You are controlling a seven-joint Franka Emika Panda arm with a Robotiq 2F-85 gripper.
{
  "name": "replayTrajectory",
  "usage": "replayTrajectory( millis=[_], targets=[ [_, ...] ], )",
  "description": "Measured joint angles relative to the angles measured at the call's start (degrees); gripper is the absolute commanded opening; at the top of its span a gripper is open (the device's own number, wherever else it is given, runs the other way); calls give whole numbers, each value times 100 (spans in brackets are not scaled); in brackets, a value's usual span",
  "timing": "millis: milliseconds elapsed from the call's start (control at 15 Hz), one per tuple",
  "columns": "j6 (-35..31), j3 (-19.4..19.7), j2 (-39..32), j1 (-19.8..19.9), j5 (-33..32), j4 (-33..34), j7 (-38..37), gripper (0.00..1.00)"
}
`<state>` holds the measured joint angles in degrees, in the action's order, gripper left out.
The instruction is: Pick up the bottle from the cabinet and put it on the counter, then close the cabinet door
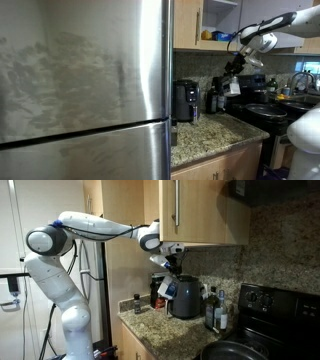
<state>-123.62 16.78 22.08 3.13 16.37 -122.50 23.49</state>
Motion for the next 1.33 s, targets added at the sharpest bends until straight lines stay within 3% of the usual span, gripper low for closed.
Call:
replayTrajectory(
  millis=[467, 533, 733, 800, 1133, 1333],
  targets=[
    [-1643, -113, -1192, -29, 349, -145, -192, 38],
    [-1734, -116, -1314, -26, 359, -145, -264, 63],
    [-1834, -123, -1503, -19, 373, -137, -431, 63],
    [-1835, -123, -1505, -19, 375, -136, -443, 38],
    [-1931, -154, -1662, 50, 229, -148, -560, 38],
    [-2456, -163, -2073, 108, 212, -201, -626, 38]
  ],
)
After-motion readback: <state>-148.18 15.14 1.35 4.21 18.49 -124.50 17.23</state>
